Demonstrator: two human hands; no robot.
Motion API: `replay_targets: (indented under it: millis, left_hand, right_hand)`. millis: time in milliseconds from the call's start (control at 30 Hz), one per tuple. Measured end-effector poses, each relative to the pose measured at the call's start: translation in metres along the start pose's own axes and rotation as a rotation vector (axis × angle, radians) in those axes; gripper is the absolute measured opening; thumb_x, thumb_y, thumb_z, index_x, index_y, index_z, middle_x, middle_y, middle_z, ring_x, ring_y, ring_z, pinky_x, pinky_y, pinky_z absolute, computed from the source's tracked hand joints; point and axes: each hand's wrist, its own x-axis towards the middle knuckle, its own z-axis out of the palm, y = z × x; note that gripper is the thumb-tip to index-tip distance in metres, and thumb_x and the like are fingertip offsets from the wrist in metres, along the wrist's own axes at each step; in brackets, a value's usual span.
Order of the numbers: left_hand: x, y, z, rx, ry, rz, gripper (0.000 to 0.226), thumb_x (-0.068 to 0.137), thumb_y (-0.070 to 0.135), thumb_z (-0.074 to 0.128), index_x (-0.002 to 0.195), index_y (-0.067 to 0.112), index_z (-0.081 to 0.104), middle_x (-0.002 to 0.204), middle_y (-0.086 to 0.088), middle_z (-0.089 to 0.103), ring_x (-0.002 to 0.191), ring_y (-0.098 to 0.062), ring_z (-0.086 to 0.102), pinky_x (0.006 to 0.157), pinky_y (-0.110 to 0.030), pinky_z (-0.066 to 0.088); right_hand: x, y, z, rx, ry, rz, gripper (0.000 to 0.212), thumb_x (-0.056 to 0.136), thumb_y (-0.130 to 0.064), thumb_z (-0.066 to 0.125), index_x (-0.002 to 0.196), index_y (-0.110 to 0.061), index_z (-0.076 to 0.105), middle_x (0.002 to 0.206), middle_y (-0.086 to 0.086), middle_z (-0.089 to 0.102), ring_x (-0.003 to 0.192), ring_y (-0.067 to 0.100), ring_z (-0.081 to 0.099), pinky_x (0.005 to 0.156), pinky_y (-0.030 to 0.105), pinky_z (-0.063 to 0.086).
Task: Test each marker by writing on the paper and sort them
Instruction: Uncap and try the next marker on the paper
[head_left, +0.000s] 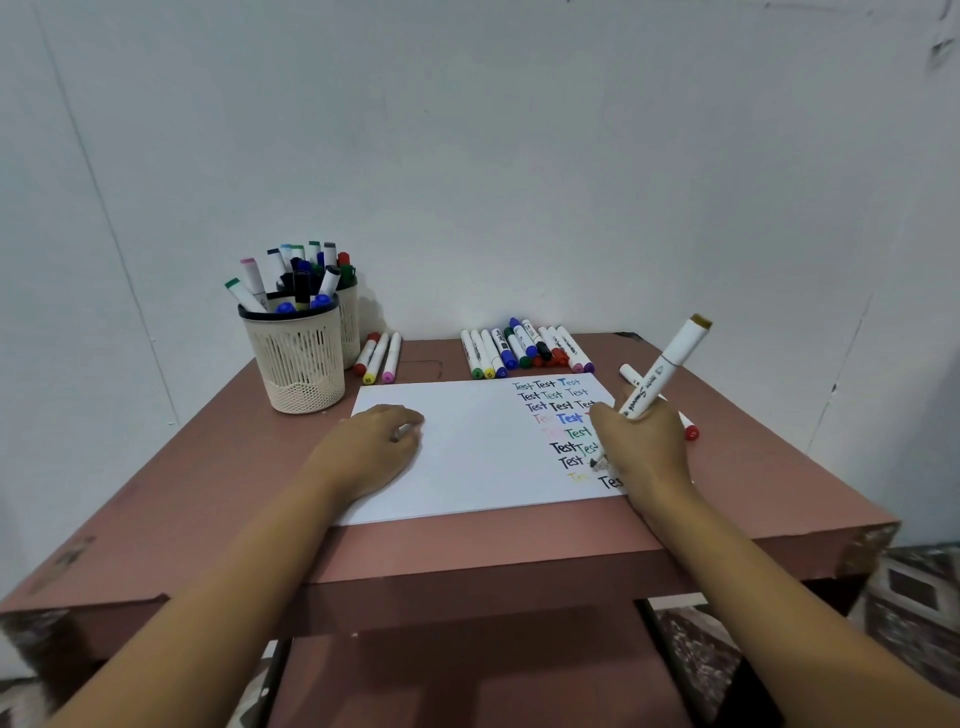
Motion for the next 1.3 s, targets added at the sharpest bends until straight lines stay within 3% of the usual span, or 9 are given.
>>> replay_targets:
  millis: [100, 267, 433, 633, 867, 1000, 1133, 1233, 1300]
  left_hand:
    - [0.0, -0.001, 0.001, -0.002, 0.006, 0.002, 0.033, 0.097, 0.029, 0.042, 0.128, 0.028, 0.054, 0.139, 0.008, 0.048, 0.118, -0.014, 0.05, 0.101, -0.026, 0.035]
    - [0.001, -0.002, 0.001, 0.001, 0.005, 0.003, 0.034, 0.097, 0.03, 0.042, 0.128, 0.028, 0.054, 0.139, 0.008, 0.048, 0.119, -0.014, 0.05, 0.101, -0.027, 0.035]
    - [0.001, -0.001, 0.0, 0.002, -0.002, 0.006, 0.034, 0.097, 0.03, 0.042, 0.128, 0.028, 0.054, 0.139, 0.007, 0.048, 0.118, -0.014, 0.051, 0.102, -0.027, 0.035]
    - [0.0, -0.001, 0.0, -0.007, 0.011, 0.01, 0.033, 0.097, 0.03, 0.043, 0.127, 0.028, 0.055, 0.138, 0.008, 0.048, 0.114, -0.013, 0.052, 0.1, -0.026, 0.035]
    - [0.0, -0.001, -0.001, -0.009, -0.002, -0.001, 0.033, 0.097, 0.031, 0.042, 0.127, 0.028, 0.054, 0.138, 0.006, 0.049, 0.116, -0.014, 0.051, 0.101, -0.028, 0.036]
    - [0.001, -0.003, 0.0, -0.035, -0.018, -0.057, 0.029, 0.094, 0.036, 0.044, 0.12, 0.023, 0.051, 0.125, -0.002, 0.057, 0.113, -0.021, 0.051, 0.093, -0.031, 0.039]
    - [-0.001, -0.002, -0.004, -0.151, -0.058, -0.125, 0.038, 0.074, 0.045, 0.042, 0.105, 0.022, 0.043, 0.114, -0.003, 0.056, 0.105, -0.023, 0.051, 0.085, -0.033, 0.038]
    - [0.002, -0.005, -0.002, -0.201, -0.035, -0.115, 0.008, 0.088, 0.027, 0.047, 0.09, 0.022, 0.04, 0.122, -0.005, 0.055, 0.111, -0.022, 0.049, 0.091, -0.035, 0.038]
    - [0.004, -0.008, -0.002, -0.179, -0.049, -0.108, 0.008, 0.091, 0.02, 0.044, 0.087, 0.024, 0.038, 0.129, -0.004, 0.052, 0.118, -0.021, 0.046, 0.095, -0.035, 0.037]
  right_hand:
    - [0.0, -0.001, 0.0, 0.0, 0.002, 0.024, 0.03, 0.085, -0.006, 0.056, 0.063, -0.015, 0.037, 0.066, 0.001, 0.046, 0.056, 0.023, 0.051, 0.033, 0.014, 0.037]
    - [-0.003, -0.004, 0.001, -0.05, -0.042, 0.026, 0.036, 0.085, -0.006, 0.057, 0.06, -0.017, 0.034, 0.059, 0.0, 0.041, 0.051, 0.018, 0.048, 0.032, 0.014, 0.035]
    - [-0.002, -0.005, 0.002, -0.108, -0.068, 0.039, 0.034, 0.085, -0.008, 0.056, 0.06, -0.017, 0.034, 0.059, -0.001, 0.04, 0.053, 0.019, 0.046, 0.046, 0.024, 0.042]
    - [0.0, -0.003, 0.0, -0.039, -0.04, 0.043, 0.033, 0.086, -0.007, 0.056, 0.062, -0.016, 0.035, 0.06, 0.001, 0.041, 0.054, 0.018, 0.047, 0.034, 0.015, 0.035]
    - [-0.002, -0.003, 0.004, -0.133, -0.01, 0.023, 0.031, 0.086, -0.009, 0.055, 0.062, -0.015, 0.038, 0.059, 0.001, 0.045, 0.058, 0.024, 0.054, 0.044, 0.023, 0.04]
    - [0.0, -0.002, 0.002, -0.062, 0.008, 0.076, 0.028, 0.088, -0.01, 0.054, 0.065, -0.016, 0.038, 0.061, 0.0, 0.044, 0.051, 0.016, 0.047, 0.045, 0.024, 0.04]
    - [0.007, -0.001, -0.001, 0.072, 0.037, 0.189, 0.022, 0.087, -0.011, 0.052, 0.069, -0.015, 0.041, 0.057, 0.001, 0.041, 0.035, 0.006, 0.036, 0.033, 0.019, 0.031]
    - [0.012, -0.002, -0.001, 0.076, 0.0, 0.249, 0.019, 0.087, -0.012, 0.053, 0.07, -0.011, 0.044, 0.056, 0.005, 0.044, 0.036, 0.009, 0.037, 0.031, 0.016, 0.029]
    - [0.015, -0.004, 0.0, 0.074, -0.043, 0.29, 0.017, 0.088, -0.014, 0.053, 0.074, -0.009, 0.045, 0.056, 0.007, 0.044, 0.04, 0.012, 0.037, 0.032, 0.015, 0.029]
